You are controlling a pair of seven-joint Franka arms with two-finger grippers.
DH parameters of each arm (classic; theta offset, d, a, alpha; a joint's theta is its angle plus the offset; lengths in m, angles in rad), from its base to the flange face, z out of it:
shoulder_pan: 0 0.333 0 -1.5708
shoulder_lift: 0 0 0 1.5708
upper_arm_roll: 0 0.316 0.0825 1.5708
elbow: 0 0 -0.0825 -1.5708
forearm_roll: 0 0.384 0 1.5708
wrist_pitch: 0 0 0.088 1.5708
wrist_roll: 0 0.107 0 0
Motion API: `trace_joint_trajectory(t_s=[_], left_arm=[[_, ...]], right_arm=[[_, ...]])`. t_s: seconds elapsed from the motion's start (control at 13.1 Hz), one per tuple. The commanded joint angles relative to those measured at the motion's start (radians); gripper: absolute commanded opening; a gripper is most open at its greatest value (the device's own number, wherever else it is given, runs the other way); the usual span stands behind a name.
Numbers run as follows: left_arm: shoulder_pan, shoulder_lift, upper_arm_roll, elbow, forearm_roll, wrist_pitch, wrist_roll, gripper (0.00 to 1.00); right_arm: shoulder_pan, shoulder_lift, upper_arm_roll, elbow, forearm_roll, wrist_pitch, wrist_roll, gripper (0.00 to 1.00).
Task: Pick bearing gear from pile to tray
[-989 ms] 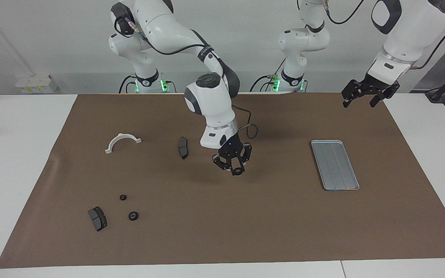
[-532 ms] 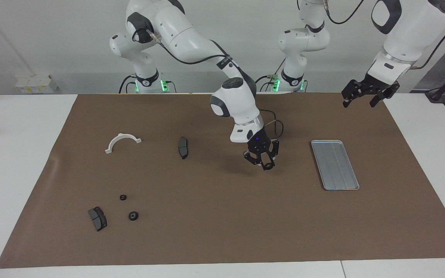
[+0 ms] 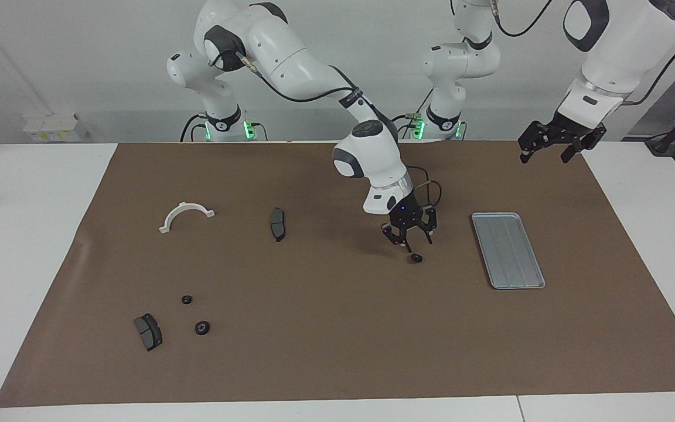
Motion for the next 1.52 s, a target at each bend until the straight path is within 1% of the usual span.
trace_joint_trajectory(t_s=[0.0, 0.15, 0.23, 0.38, 0.46, 0.53, 0.76, 0.91, 1.06, 1.22, 1.45], left_arm=[[0.011, -0.021, -0.009, -0.019, 0.017, -0.008, -0.005, 1.00], [0.009, -0.021, -0.009, -0.019, 0.017, -0.008, -0.004, 1.00], [0.011, -0.021, -0.009, -0.019, 0.017, -0.008, -0.005, 1.00], [0.009, -0.021, -0.009, -0.019, 0.018, -0.008, -0.005, 1.00], [0.011, -0.021, -0.009, -0.019, 0.017, -0.008, -0.005, 1.00], [0.009, -0.021, -0.009, -0.019, 0.017, -0.008, -0.004, 1.00], [0.011, -0.021, -0.009, -0.019, 0.017, -0.008, -0.004, 1.00], [0.009, -0.021, -0.009, -0.019, 0.017, -0.008, -0.004, 1.00], [0.009, -0.021, -0.009, -0.019, 0.017, -0.008, -0.005, 1.00], [0.009, -0.021, -0.009, -0.019, 0.017, -0.008, -0.004, 1.00], [0.011, -0.021, -0.009, -0.019, 0.017, -0.008, -0.004, 1.00]], right_arm=[[-0.075, -0.020, 0.000, 0.059, -0.029, -0.119, 0.013, 1.00], [-0.147, -0.060, 0.003, 0.107, -0.034, -0.299, -0.088, 1.00], [-0.205, -0.086, 0.014, 0.110, -0.025, -0.368, -0.147, 1.00], [-0.306, -0.131, 0.018, 0.110, -0.020, -0.463, -0.261, 1.00], [-0.357, -0.131, 0.018, 0.110, -0.020, -0.482, -0.315, 1.00], [-0.405, -0.131, 0.018, 0.105, -0.019, -0.487, -0.362, 1.00], [-0.601, -0.129, 0.018, 0.087, -0.009, -0.479, -0.557, 1.00], [-0.702, -0.114, 0.020, 0.089, -0.005, -0.470, -0.626, 1.00], [-0.735, -0.068, 0.018, 0.090, -0.006, -0.464, -0.636, 1.00], [-0.736, -0.022, 0.017, 0.087, -0.019, -0.401, -0.634, 1.00], [-0.723, 0.004, 0.015, 0.087, -0.028, -0.385, -0.631, 1.00]])
